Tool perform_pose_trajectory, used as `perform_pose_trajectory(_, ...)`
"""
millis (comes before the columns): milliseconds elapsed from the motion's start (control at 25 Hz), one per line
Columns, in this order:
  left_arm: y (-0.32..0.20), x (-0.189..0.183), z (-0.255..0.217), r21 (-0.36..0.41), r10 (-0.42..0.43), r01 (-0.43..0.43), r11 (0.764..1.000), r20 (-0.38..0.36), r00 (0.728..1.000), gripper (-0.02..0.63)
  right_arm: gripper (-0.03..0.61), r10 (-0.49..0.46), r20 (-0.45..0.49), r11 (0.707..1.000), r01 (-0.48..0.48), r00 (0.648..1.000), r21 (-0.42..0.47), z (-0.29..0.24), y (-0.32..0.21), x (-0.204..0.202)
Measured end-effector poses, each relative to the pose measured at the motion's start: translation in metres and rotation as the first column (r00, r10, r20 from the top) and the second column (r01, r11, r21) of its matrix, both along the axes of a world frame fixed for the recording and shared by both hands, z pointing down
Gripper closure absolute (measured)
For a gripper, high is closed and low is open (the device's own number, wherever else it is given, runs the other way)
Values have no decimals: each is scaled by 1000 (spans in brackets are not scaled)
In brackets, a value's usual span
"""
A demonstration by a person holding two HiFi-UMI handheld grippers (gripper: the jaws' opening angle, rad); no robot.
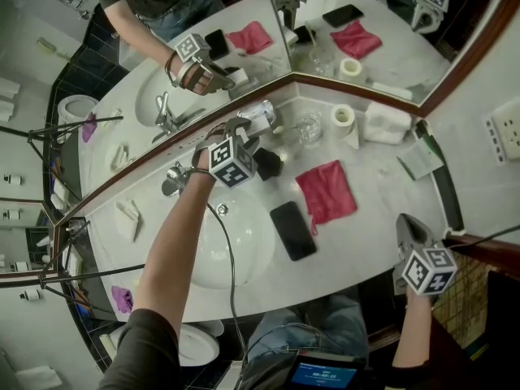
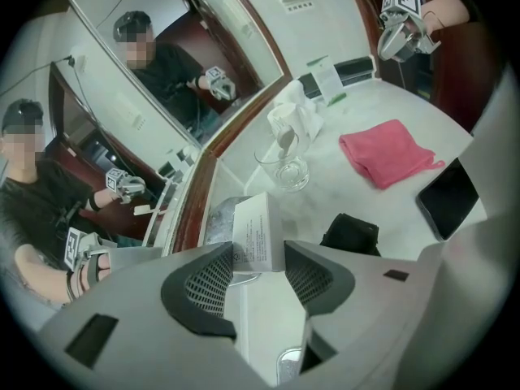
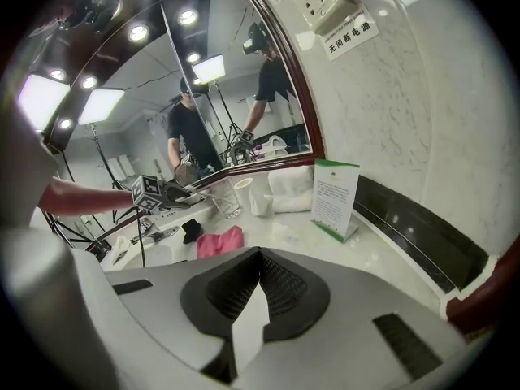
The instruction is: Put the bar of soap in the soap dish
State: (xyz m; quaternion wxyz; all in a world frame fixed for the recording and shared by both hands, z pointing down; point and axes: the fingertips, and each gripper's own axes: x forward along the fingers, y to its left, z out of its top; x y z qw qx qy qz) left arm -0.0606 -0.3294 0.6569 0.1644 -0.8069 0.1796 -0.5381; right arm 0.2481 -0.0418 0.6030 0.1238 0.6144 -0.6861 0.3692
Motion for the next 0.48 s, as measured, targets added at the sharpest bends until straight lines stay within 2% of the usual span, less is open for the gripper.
perform_pose_trajectory(120,-2,-6,-3,19,-31,31,999,-26,999,421,560,-2,-3,1000,2,1000,4,-2,1,-1)
perform_pose_trajectory(160,-4,-6,-10,34,-45,47,998,-52,998,491,560,-3,-3,1000,3,1000,5,-3,2,-2)
perform_pose_trajectory(200,-4,-5,-18,37,-57,60,998,-77,995,512,560,-4,-3,1000,4,1000,5,-4,2,-2)
perform_pose_trajectory(480,8,-9,-21,4,-85,86,996,-87,993,514,560,-22,8,1000,22,1000,13,-13,4,-14)
